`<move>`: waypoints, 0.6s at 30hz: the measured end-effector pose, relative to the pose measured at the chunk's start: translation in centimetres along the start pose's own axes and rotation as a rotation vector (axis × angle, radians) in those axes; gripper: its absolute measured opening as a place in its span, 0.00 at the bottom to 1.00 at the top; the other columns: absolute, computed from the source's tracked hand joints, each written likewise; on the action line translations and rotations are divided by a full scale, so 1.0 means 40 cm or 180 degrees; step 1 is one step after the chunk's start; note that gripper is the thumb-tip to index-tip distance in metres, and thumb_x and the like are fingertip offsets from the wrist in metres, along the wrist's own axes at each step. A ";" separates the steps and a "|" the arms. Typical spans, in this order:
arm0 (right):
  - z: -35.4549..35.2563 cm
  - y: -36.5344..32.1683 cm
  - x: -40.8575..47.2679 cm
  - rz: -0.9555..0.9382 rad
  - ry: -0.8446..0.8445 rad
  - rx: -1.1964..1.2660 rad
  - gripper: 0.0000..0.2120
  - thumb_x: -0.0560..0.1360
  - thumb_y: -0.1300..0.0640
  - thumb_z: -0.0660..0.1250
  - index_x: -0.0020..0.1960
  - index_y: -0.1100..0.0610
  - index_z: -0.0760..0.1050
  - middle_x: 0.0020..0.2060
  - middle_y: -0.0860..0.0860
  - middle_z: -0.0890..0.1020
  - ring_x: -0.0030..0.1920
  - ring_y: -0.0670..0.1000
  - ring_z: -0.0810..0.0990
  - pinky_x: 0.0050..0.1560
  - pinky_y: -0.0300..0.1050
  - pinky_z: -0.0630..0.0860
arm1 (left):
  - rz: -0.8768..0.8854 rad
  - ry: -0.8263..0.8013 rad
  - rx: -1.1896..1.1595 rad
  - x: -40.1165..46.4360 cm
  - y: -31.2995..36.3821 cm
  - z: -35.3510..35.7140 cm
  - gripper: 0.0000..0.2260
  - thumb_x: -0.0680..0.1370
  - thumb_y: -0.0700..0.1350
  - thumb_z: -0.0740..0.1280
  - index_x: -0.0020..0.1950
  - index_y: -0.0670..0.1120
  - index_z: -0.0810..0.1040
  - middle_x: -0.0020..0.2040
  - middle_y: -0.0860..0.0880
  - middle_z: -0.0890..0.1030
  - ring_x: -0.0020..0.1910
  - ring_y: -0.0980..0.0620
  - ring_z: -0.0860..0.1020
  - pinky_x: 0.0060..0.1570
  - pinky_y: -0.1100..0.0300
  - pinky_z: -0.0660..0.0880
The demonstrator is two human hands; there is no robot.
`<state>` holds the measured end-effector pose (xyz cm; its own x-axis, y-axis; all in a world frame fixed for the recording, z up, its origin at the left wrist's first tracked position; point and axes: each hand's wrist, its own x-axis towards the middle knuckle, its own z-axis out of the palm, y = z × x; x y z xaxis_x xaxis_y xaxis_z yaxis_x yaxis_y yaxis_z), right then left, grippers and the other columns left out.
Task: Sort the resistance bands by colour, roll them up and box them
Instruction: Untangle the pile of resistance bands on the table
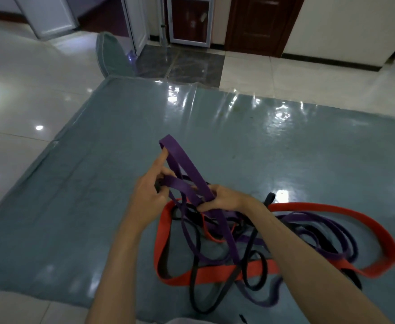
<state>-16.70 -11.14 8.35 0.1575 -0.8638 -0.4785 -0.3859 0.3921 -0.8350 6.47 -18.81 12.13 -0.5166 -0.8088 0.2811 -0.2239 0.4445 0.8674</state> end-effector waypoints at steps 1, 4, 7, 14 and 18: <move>-0.001 -0.001 0.002 0.0046 -0.0070 0.0090 0.21 0.76 0.59 0.76 0.65 0.44 0.79 0.48 0.37 0.86 0.53 0.39 0.84 0.58 0.35 0.74 | -0.0008 0.0002 -0.0028 0.003 0.003 0.002 0.48 0.74 0.22 0.63 0.78 0.69 0.59 0.49 0.47 0.81 0.50 0.52 0.81 0.57 0.75 0.72; 0.004 0.007 0.001 0.0063 -0.0311 0.0450 0.18 0.76 0.58 0.75 0.66 0.51 0.81 0.63 0.50 0.84 0.65 0.52 0.81 0.69 0.46 0.73 | 0.0022 -0.0036 -0.0051 0.011 0.019 0.006 0.44 0.75 0.22 0.64 0.80 0.61 0.59 0.50 0.46 0.81 0.51 0.54 0.80 0.57 0.75 0.72; 0.008 0.016 -0.003 0.0037 -0.0444 0.1087 0.15 0.76 0.62 0.71 0.60 0.49 0.84 0.59 0.50 0.85 0.60 0.51 0.83 0.66 0.50 0.74 | -0.0045 -0.0053 -0.0086 0.015 0.026 0.002 0.47 0.75 0.22 0.63 0.78 0.67 0.57 0.50 0.47 0.81 0.50 0.54 0.80 0.54 0.74 0.74; 0.029 -0.048 0.021 -0.0133 -0.0303 0.2250 0.28 0.69 0.63 0.59 0.68 0.63 0.75 0.57 0.55 0.82 0.53 0.53 0.81 0.57 0.49 0.76 | -0.0008 -0.0495 -0.0313 0.015 0.038 0.024 0.47 0.73 0.28 0.66 0.80 0.67 0.56 0.43 0.54 0.81 0.48 0.50 0.82 0.59 0.61 0.78; 0.025 -0.067 0.024 -0.0451 0.0126 0.2349 0.19 0.73 0.63 0.57 0.59 0.63 0.79 0.54 0.52 0.85 0.54 0.52 0.83 0.59 0.47 0.78 | 0.0016 -0.0454 -0.0385 0.015 0.028 0.021 0.51 0.73 0.24 0.64 0.78 0.73 0.57 0.44 0.53 0.80 0.47 0.50 0.81 0.58 0.61 0.78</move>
<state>-14.59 -12.70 9.85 0.1223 -0.9271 -0.3544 0.3472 0.3745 -0.8598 5.21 -18.48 12.93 -0.6314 -0.7400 0.2320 -0.1245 0.3920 0.9115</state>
